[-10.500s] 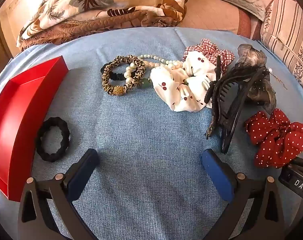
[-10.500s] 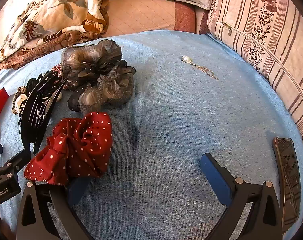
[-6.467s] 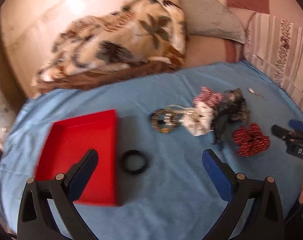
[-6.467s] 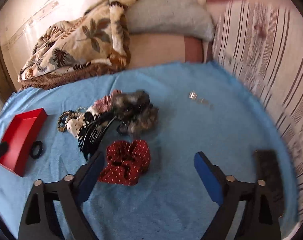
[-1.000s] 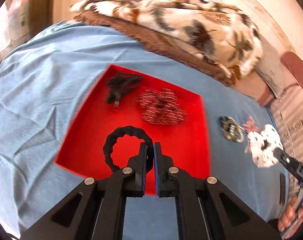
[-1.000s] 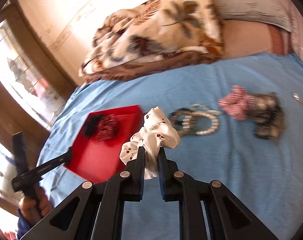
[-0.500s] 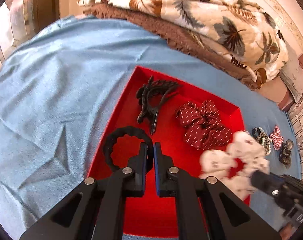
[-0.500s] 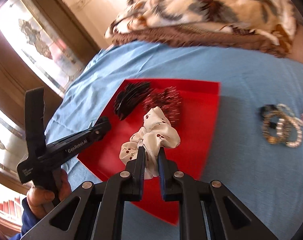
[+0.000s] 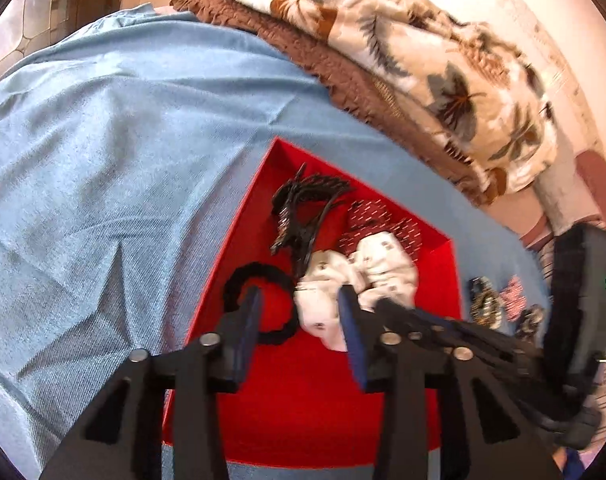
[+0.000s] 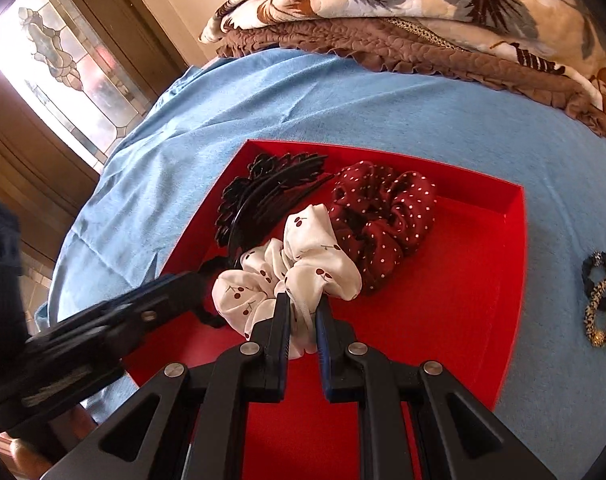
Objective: Organize jewelry
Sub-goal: 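Lower the black hair tie into the tray with the left tool while the right releases the scrunchie, then grasp the grey sheer scrunchie with the right tool while the left tool grasps the leopard-print hair tie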
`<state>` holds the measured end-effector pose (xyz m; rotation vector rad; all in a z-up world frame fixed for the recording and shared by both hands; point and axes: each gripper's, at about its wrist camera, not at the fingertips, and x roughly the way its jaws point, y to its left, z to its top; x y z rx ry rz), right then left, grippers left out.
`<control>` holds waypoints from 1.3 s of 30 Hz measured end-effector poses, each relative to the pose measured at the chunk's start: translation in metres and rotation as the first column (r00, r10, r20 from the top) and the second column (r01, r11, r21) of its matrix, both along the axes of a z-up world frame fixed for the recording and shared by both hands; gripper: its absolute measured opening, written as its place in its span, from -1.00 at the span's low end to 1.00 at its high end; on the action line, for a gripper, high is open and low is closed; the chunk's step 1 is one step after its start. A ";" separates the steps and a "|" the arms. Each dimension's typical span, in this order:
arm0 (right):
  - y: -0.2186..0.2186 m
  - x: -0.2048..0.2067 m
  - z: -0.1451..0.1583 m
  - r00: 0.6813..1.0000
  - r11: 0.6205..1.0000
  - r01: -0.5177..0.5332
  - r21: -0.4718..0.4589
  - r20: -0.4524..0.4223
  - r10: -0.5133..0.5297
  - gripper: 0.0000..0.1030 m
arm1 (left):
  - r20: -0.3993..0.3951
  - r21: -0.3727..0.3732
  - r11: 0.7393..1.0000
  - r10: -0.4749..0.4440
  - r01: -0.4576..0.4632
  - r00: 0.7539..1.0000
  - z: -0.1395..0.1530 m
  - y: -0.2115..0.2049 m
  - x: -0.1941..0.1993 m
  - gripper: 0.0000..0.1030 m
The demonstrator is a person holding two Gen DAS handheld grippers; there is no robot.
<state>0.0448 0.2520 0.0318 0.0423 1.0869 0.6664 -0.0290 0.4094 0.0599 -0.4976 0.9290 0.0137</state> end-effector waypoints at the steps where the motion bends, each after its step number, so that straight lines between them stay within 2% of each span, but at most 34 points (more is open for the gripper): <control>1: 0.001 -0.001 0.000 1.000 1.000 -0.003 0.000 -0.003 0.003 -0.69 | 0.010 -0.012 1.000 -0.001 0.001 1.000 0.003 0.001 -0.002 -0.17; 3: 0.002 -0.001 0.001 1.000 1.000 0.001 0.003 -0.007 -0.001 -0.69 | 0.046 -0.035 0.999 0.002 0.000 0.999 0.010 0.004 -0.007 -0.06; 5: -0.001 -0.002 0.003 1.000 1.000 0.006 0.014 -0.013 -0.006 -0.43 | 0.068 -0.033 0.999 0.012 -0.009 0.998 0.015 0.004 -0.010 0.01; 7: -0.003 -0.003 0.008 1.000 1.000 0.016 0.020 -0.005 -0.016 -0.31 | 0.080 -0.018 1.000 0.026 -0.025 0.996 0.018 0.005 -0.014 0.02; 10: -0.012 -0.007 0.020 1.000 0.999 0.024 0.030 0.008 -0.024 -0.30 | 0.078 0.027 0.998 0.057 -0.060 0.995 0.018 0.007 -0.017 0.02; 12: -0.021 -0.011 0.029 0.999 0.999 0.031 0.035 0.023 -0.031 -0.22 | 0.075 0.071 0.994 0.076 -0.081 0.994 0.018 0.007 -0.018 0.02; 14: -0.034 -0.018 0.038 0.998 0.999 0.042 0.031 0.050 -0.044 -0.05 | 0.071 0.118 0.988 0.092 -0.100 0.993 0.017 0.005 -0.020 0.02; 17: -0.059 -0.028 0.048 0.996 0.998 0.057 0.035 0.070 -0.059 -0.03 | 0.071 0.165 0.980 0.101 -0.112 0.992 0.017 0.002 -0.024 0.02; 24: -0.153 -0.060 0.052 0.988 0.988 0.144 0.052 0.055 -0.147 0.04 | 0.068 0.249 0.961 0.103 -0.117 0.992 0.015 -0.018 -0.034 0.02; 27: -0.204 -0.078 0.048 0.977 0.978 0.204 0.046 0.055 -0.206 0.04 | 0.090 0.290 0.950 0.092 -0.114 0.992 0.020 -0.034 -0.044 0.02; 30: -0.258 -0.092 0.044 0.958 0.961 0.275 0.030 0.070 -0.277 0.05 | 0.092 0.301 0.949 0.070 -0.094 0.993 0.023 -0.055 -0.059 0.03; 33: -0.315 -0.099 0.037 0.929 0.931 0.364 0.026 0.065 -0.365 0.10 | 0.080 0.271 0.962 0.010 -0.031 0.997 0.029 -0.081 -0.067 0.03; 39: -0.395 -0.091 0.026 0.858 0.860 0.507 0.061 0.056 -0.510 0.11 | 0.069 0.290 0.950 -0.138 0.113 0.988 0.045 -0.154 -0.060 0.12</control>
